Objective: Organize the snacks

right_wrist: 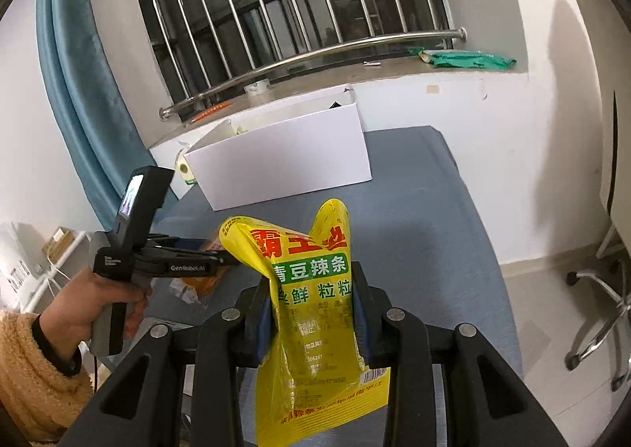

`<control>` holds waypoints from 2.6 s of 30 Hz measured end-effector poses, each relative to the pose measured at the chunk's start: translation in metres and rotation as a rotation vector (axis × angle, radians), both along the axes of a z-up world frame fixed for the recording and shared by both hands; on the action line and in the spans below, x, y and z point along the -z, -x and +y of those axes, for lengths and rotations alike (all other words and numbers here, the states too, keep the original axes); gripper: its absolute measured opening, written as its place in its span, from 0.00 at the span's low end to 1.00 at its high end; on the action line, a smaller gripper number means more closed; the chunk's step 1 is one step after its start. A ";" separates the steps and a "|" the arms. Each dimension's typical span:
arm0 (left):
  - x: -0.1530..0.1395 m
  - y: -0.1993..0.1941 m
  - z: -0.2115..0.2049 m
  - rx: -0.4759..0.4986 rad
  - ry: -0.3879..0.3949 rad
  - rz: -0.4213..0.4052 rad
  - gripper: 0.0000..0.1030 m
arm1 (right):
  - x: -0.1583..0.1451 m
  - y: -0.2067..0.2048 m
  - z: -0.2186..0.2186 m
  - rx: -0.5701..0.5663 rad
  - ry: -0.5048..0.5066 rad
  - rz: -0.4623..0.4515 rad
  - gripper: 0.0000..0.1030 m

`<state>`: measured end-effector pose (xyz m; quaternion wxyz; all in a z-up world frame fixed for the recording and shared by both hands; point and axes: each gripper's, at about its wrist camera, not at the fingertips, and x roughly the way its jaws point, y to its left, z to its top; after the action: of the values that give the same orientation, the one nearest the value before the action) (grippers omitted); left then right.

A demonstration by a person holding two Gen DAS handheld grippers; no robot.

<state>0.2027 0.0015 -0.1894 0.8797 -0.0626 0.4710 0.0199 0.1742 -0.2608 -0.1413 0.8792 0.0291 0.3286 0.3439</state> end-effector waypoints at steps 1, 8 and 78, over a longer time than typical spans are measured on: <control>-0.004 0.005 0.005 0.001 0.011 -0.024 0.57 | 0.001 0.000 0.000 0.004 -0.001 0.003 0.35; -0.042 0.045 0.013 0.027 0.053 -0.171 0.57 | 0.001 -0.002 0.005 0.004 -0.008 0.013 0.35; -0.202 0.172 -0.020 -0.088 -0.064 -0.557 1.00 | -0.141 0.055 0.046 -0.013 -0.081 -0.236 1.00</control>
<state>0.0311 -0.0180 0.0126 0.9751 -0.0583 0.2069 0.0549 0.1194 -0.2149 0.0002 0.9076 0.0216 0.2089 0.3636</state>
